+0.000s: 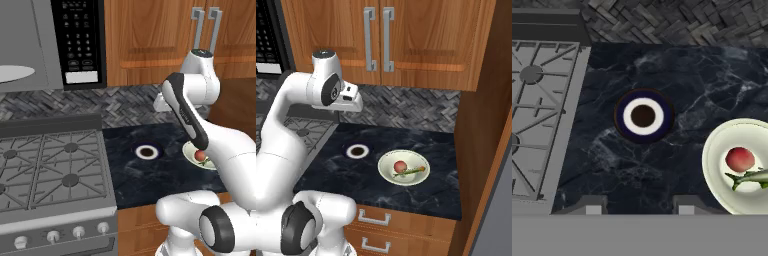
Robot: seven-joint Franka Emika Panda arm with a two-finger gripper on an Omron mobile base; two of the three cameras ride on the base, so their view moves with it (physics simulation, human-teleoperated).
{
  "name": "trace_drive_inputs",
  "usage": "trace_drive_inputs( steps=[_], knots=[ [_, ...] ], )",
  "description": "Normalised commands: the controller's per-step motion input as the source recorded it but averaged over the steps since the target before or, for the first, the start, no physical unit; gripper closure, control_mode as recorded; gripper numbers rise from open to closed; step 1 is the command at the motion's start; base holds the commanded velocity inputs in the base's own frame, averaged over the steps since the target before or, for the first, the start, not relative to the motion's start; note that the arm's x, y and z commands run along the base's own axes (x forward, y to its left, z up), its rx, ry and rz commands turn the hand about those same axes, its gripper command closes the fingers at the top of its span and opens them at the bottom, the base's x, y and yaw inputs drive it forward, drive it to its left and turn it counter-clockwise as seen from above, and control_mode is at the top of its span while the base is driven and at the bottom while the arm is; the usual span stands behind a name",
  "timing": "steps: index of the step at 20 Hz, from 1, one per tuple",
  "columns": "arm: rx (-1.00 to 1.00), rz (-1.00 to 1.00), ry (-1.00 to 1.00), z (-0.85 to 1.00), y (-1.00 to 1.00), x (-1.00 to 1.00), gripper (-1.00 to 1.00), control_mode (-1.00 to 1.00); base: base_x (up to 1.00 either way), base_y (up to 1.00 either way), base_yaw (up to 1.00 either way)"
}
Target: Remove the peach from the bowl and place it on the small plate. Then place the bowl with only the fish in the microwave, close the door, and press the start button to microwave the fish.
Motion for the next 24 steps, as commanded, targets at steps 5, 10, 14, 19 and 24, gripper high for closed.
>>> trace_drive_inputs(
  steps=[5, 10, 14, 19, 24],
  knots=[
    [0.02, -0.01, -0.07, -0.11, -0.19, -0.25, -1.00, -1.00, 0.00, 0.00, 0.00],
    [0.11, -0.12, -0.01, -0.81, -1.00, -0.44, -1.00, -1.00, 0.00, 0.00, 0.00],
    [0.11, -0.09, 0.03, -1.00, -1.00, -0.31, -1.00, -1.00, 0.00, 0.00, 0.00],
    [-0.01, -0.03, 0.17, -0.75, -0.89, -0.03, -1.00, -1.00, 0.00, 0.00, 0.00],
    [-0.02, 0.00, 0.09, -0.02, -0.43, 0.16, -1.00, -1.00, 0.00, 0.00, 0.00]
  ],
)
